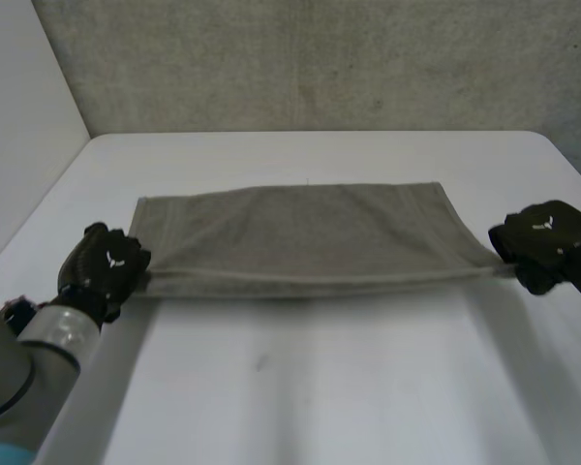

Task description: Fold the towel.

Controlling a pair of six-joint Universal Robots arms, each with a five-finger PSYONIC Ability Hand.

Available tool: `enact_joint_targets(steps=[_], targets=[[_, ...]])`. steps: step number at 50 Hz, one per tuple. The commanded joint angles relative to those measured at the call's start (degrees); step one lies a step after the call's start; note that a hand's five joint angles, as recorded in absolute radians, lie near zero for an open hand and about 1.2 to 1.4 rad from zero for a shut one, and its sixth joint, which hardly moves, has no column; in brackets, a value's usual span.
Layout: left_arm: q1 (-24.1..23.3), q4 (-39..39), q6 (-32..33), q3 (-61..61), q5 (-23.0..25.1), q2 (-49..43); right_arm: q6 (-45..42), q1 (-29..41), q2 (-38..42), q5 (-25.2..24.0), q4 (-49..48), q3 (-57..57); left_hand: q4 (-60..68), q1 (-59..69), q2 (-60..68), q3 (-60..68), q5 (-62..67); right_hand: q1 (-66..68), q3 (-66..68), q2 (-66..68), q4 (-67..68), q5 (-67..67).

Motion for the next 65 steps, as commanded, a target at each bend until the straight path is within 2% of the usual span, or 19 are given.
enact_joint_targets(steps=[1,6,11,12,13,15,16,18,19,21,23,24,29,35,37,40,45,53,65], targets=[[0.19,-13.36,4.07,-6.51,0.37,13.62,-10.53,-3.28,-11.10,-1.85,10.48,3.98,10.19,10.96,10.25,10.26,10.39,4.08,3.05,2.92,2.97,3.00],[0.28,-16.63,4.07,-7.05,2.29,16.37,-10.88,-3.20,-12.44,-2.03,11.99,3.36,10.19,10.96,10.25,10.26,10.39,4.08,3.05,2.92,2.97,3.00],[1.24,-14.61,3.98,-4.67,4.67,14.26,-10.53,-2.84,-10.50,-2.64,11.37,0.72,10.19,10.96,10.25,10.26,10.39,4.08,3.05,2.92,2.97,3.00],[1.42,-13.13,3.98,-3.10,4.76,11.13,-10.18,-2.58,-6.67,-2.91,10.93,-0.93,10.19,10.96,10.25,10.26,10.39,4.08,3.05,2.92,2.97,3.00],[1.42,-13.12,3.98,-3.09,4.76,11.10,-10.18,-2.58,-6.63,-2.91,10.93,-0.95,10.19,10.96,10.25,10.26,10.39,4.08,3.05,2.92,2.97,3.00],[1.16,-10.75,4.51,1.28,4.24,4.27,-9.48,0.21,1.85,-2.30,9.44,-6.36,10.19,10.96,10.25,10.26,10.39,4.08,3.05,2.92,2.97,3.00],[1.16,-10.75,4.51,1.31,4.23,4.24,-9.48,0.23,1.89,-2.29,9.43,-6.39,10.19,10.96,10.25,10.26,10.39,4.08,3.05,2.92,2.97,3.00],[0.98,-10.13,4.16,6.99,4.06,-2.23,-6.68,5.92,8.45,-0.37,8.47,-13.21,10.19,10.96,10.25,10.26,10.39,4.08,3.05,2.92,2.97,3.00],[0.98,-10.13,4.16,7.02,4.06,-2.26,-6.66,5.94,8.48,-0.36,8.47,-13.25,10.19,10.96,10.25,10.26,10.39,4.08,3.05,2.92,2.97,3.00],[0.72,-9.95,4.16,10.09,4.06,-5.87,-4.65,8.66,15.48,3.84,8.29,-20.60,10.19,10.96,10.25,10.26,10.39,4.08,3.05,2.92,2.97,3.00],[0.37,-9.95,3.99,16.48,3.88,-12.16,-4.03,9.28,18.73,5.25,8.03,-24.03,10.19,10.96,10.25,10.26,10.39,4.08,3.05,2.92,2.97,3.00],[0.36,-9.95,3.98,16.51,3.88,-12.19,-4.03,9.28,18.77,5.27,8.03,-24.06,10.19,10.96,10.25,10.26,10.39,4.08,3.05,2.92,2.97,3.00],[-0.68,-10.04,3.90,28.87,1.87,-22.98,-0.52,12.09,30.34,6.93,4.43,-38.09,10.19,10.96,10.25,10.26,10.39,4.08,3.05,2.92,2.97,3.00],[-1.83,-9.95,3.90,36.29,1.51,-28.37,1.69,13.68,37.84,9.48,3.19,-47.97,10.19,10.96,10.25,10.26,10.39,4.08,3.05,2.92,2.97,3.00],[-2.62,-10.04,3.90,41.09,1.33,-31.69,1.77,14.82,42.30,12.20,3.02,-54.09,10.19,10.96,10.25,10.26,10.39,4.08,3.05,2.92,2.97,3.00],[-3.06,-10.13,3.81,43.58,1.16,-33.29,1.95,15.17,44.52,13.09,2.76,-57.37,10.19,10.96,10.25,10.26,10.39,4.08,3.05,2.92,2.97,3.00],[-3.42,-10.57,3.72,50.95,0.98,-38.29,1.77,16.23,52.59,14.84,2.40,-68.77,10.19,10.96,10.25,10.26,10.39,4.08,3.05,2.92,2.97,3.00],[-3.42,-11.97,3.37,55.97,-0.33,-41.99,1.60,16.23,59.10,15.90,2.58,-77.75,10.19,10.96,10.25,10.26,10.39,4.08,3.05,2.92,2.97,3.00],[-3.42,-11.98,3.37,57.47,-0.60,-44.10,1.51,16.23,62.36,15.90,2.40,-81.63,10.19,10.96,10.25,10.26,10.39,4.08,3.05,2.92,2.97,3.00]])
